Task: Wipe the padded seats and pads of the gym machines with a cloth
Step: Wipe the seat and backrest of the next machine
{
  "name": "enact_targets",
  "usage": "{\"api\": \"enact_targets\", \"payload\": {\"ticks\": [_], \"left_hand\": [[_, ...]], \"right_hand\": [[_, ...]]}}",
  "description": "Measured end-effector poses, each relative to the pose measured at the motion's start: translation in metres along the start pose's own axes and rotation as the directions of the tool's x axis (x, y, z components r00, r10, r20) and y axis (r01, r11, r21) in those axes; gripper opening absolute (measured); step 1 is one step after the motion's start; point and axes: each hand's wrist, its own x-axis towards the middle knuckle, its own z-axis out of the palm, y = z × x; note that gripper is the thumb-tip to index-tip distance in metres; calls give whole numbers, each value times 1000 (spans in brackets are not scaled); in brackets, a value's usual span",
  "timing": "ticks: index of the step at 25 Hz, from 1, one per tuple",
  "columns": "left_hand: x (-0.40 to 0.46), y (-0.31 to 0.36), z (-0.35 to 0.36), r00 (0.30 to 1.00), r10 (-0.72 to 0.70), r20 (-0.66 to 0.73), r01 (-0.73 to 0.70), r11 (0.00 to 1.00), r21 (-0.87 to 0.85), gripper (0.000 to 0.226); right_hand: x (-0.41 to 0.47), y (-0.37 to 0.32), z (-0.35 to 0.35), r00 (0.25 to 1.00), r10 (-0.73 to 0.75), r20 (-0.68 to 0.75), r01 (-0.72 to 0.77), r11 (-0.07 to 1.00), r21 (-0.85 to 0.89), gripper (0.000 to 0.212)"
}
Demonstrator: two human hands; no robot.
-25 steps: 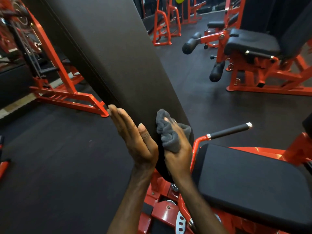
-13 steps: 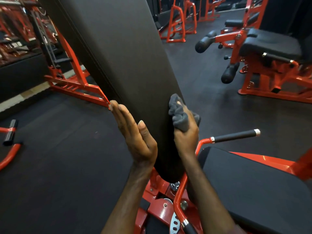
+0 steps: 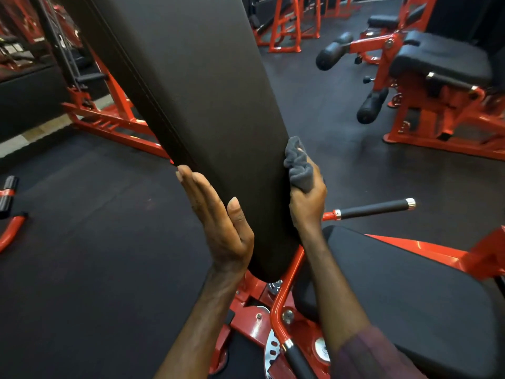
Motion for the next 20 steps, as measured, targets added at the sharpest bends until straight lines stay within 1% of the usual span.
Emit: {"api": "enact_targets", "payload": {"ticks": [2, 3, 4, 5, 7, 8, 10, 12, 13, 15, 16, 18, 20], "left_hand": [[-3, -1, 0, 1000, -1, -2, 1, 1000, -16, 64], [-4, -1, 0, 1000, -5, -6, 5, 1000, -16, 64], [-5, 0, 1, 1000, -12, -8, 11, 1000, -11, 63], [-7, 1, 2, 1000, -21, -7, 21, 1000, -9, 64], [-14, 0, 2, 1000, -16, 7, 16, 1000, -3, 68], [-17, -2, 2, 1000, 6, 12, -6, 1000, 8, 70], [-20, -5, 3, 999, 29, 23, -30, 999, 22, 70], [-22, -5, 2, 999, 37, 30, -37, 999, 14, 69], [-23, -4, 1, 999, 35, 29, -36, 999, 10, 70], [-22, -4, 2, 999, 31, 22, -31, 999, 8, 71], [-22, -5, 2, 999, 23, 22, -24, 1000, 5, 70], [-22, -6, 3, 1000, 17, 25, -17, 1000, 3, 66], [-22, -4, 3, 999, -3, 32, 3, 1000, 0, 64]], "right_hand": [[-17, 11, 2, 995, 40, -88, -36, 998, 43, 43], [-37, 11, 3, 992, 44, -120, -41, 999, 35, 44], [-55, 7, 3, 991, 43, -123, -42, 999, 13, 48], [-64, 0, 2, 995, 37, -97, -37, 999, 1, 54], [-54, 2, 1, 1000, -23, -4, 23, 1000, 0, 65], [-39, 8, -1, 1000, -26, 5, 26, 1000, -11, 65], [-14, 24, -2, 997, 68, -31, -68, 998, -3, 53], [-33, 37, -5, 978, 181, -100, -181, 983, 9, 44], [-57, 38, -7, 978, 184, -98, -184, 983, 8, 43], [-82, 25, -10, 996, 84, -33, -83, 996, 29, 48], [-75, 24, -10, 999, 48, -3, -48, 998, 51, 52], [-42, 29, -10, 998, 64, 8, -65, 997, 45, 53], [-24, 46, -11, 989, 139, -52, -136, 989, 55, 45]]}}
